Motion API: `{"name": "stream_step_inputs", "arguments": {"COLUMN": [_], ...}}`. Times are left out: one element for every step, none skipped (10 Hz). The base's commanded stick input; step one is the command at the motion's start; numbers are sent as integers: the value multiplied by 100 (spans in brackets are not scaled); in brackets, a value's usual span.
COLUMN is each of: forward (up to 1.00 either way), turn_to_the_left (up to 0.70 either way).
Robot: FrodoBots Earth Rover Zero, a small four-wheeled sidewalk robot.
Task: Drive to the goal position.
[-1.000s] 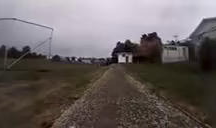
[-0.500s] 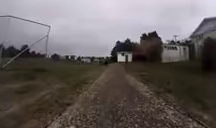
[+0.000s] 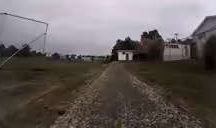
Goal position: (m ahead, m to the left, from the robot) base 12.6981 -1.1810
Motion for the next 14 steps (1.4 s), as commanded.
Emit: {"name": "stream_step_inputs", "arguments": {"forward": [60,60,60,60,60,60,60,60,60,60,60,60,60,60], "turn_to_the_left": [0,0,0,0,0,0,0,0,0,0,0,0,0,0]}}
